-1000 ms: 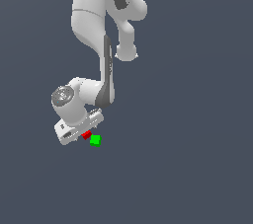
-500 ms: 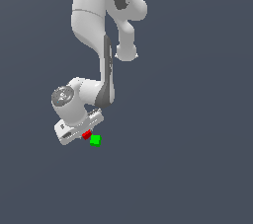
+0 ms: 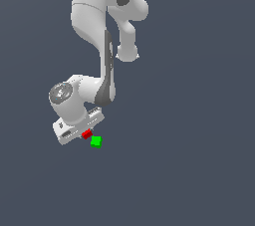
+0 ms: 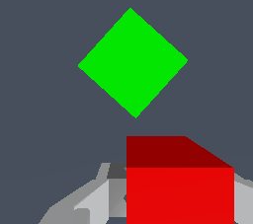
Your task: Stack the red cube on top of the green cube.
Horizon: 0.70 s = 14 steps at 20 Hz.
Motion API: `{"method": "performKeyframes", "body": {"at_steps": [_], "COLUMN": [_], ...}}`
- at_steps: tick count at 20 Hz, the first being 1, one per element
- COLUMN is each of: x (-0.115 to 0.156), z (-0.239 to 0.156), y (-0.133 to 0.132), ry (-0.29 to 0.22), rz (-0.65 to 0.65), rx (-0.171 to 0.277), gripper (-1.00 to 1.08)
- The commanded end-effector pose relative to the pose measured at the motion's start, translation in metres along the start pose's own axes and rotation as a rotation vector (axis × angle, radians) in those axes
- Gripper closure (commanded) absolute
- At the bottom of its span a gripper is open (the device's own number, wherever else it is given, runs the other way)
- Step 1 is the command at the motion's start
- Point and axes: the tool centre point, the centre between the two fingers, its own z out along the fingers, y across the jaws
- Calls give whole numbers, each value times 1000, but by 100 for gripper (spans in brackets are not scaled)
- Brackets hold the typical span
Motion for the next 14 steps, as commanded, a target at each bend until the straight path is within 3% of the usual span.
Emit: {"method": "performKeyframes", "body": {"at_steps": [1, 8, 14], "x": [0, 0, 1], "z": [-15, -64, -82], "y": [0, 0, 0], "ry": [1, 1, 1], "rz": [0, 0, 0], "rx": [-2, -2, -2], "gripper": [108, 108, 108]}}
